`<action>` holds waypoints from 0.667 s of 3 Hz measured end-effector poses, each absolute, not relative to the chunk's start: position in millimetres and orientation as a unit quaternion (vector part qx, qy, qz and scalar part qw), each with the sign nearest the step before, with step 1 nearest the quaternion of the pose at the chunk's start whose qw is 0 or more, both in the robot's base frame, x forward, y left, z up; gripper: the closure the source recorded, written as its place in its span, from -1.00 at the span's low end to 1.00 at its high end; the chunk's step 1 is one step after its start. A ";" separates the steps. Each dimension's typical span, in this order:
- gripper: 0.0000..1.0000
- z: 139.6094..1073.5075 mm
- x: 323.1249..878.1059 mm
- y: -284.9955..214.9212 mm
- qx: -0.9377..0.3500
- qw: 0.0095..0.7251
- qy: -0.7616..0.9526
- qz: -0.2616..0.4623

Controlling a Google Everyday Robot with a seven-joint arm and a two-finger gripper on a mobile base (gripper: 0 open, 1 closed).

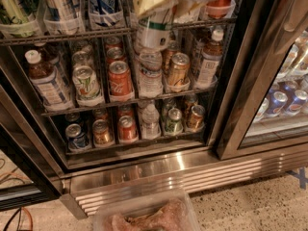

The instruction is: Pick 7up can from top shelf of fridge

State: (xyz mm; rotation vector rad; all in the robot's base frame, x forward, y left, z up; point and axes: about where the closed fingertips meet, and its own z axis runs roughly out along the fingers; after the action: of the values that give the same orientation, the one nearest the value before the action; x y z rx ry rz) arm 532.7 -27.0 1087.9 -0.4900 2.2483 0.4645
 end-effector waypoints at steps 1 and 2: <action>1.00 1049.5 496.7 -16.1 -0.159 0.327 0.900 0.239; 1.00 1017.4 468.8 -1.0 -0.134 0.270 0.905 0.300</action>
Offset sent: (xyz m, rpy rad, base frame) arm -0.0921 0.0415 -0.1158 0.3537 0.4941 0.0499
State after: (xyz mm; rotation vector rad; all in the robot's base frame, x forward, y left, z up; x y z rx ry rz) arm 468.8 -1.0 1017.4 -0.3616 2.4384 0.8087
